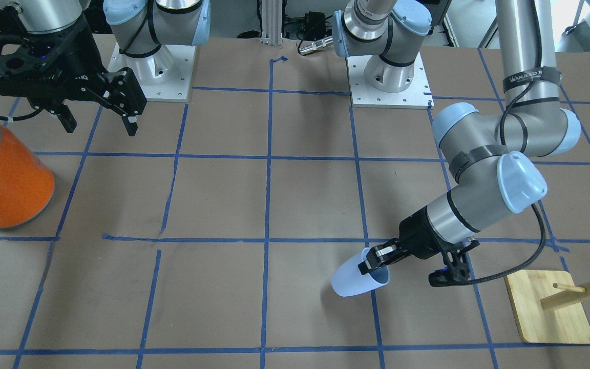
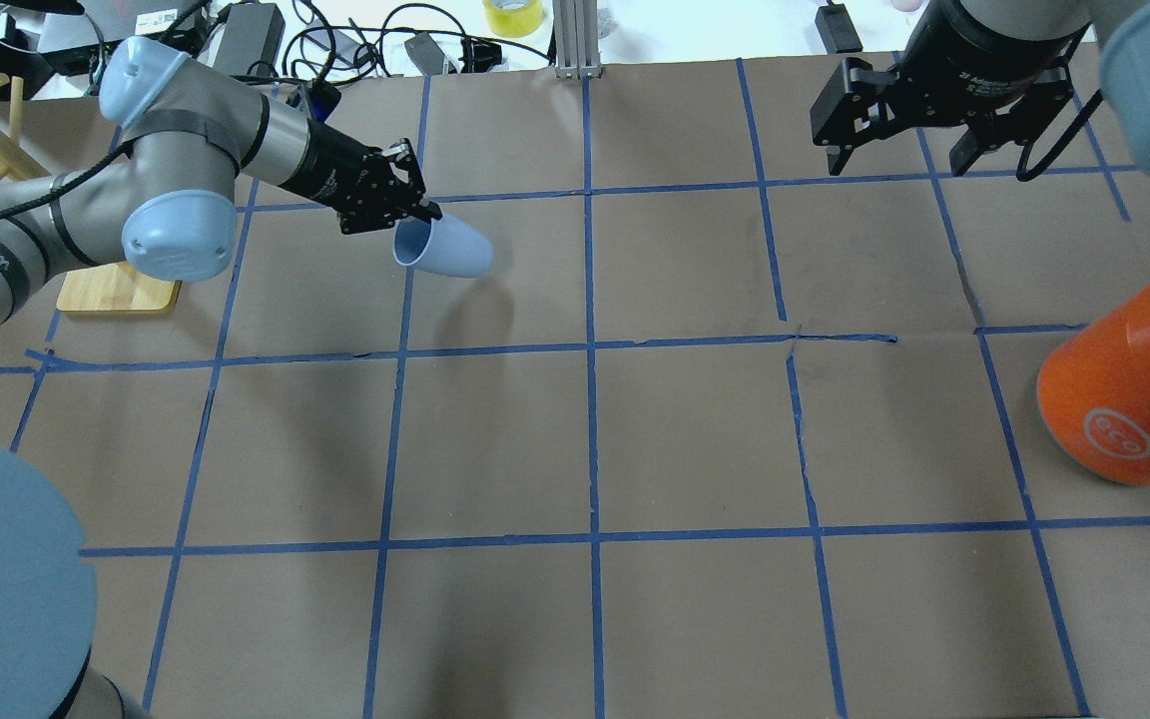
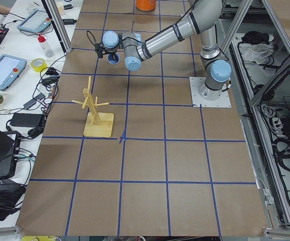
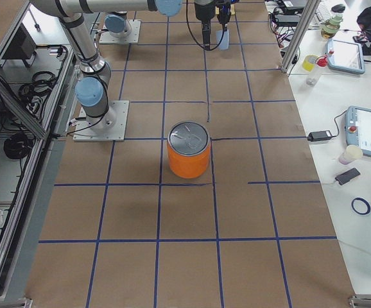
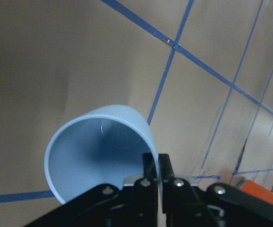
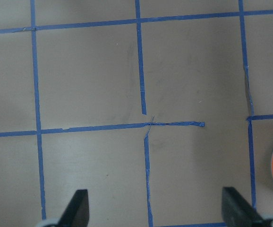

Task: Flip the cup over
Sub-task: 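Lift the cup with the left gripper and rotate it upright, then lower the upright cup onto the table beside the wooden stand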

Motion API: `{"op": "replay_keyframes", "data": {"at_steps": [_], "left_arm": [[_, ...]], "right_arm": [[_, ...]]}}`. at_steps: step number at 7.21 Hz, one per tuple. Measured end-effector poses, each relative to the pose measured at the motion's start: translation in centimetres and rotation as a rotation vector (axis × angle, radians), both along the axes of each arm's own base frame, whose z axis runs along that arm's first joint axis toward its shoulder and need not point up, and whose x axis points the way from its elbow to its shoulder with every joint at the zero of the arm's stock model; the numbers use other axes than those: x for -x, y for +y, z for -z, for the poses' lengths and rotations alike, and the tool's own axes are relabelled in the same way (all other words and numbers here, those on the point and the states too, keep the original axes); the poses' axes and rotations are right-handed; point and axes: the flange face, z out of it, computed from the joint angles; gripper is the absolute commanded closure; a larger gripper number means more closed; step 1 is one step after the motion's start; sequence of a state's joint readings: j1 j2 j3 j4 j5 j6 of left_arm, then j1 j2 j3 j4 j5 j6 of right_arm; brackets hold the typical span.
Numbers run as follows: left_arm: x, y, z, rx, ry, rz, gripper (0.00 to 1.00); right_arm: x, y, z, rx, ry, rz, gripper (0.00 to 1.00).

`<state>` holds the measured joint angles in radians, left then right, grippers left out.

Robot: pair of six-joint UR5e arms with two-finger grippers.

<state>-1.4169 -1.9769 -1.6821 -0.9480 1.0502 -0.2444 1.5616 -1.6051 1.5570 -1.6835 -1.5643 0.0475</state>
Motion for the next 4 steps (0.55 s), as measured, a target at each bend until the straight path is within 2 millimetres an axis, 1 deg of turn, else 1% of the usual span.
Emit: {"op": "replay_keyframes", "data": {"at_steps": [2,3,4], "left_arm": [[-4.2,0.0,-1.9,0.055,-0.269,0.088,0.97],[-6.4,-0.2,-2.1,0.076,-0.361,0.165,0.96],[-8.2,-0.7,-2.1,0.086,-0.411,0.267,0.96]], "right_arm": [[0.0,0.0,0.0,0.001,0.000,0.000,0.00],[0.0,0.0,0.0,0.001,0.000,-0.001,0.00],[0.0,0.0,0.0,0.000,0.000,-0.001,0.00]]}}
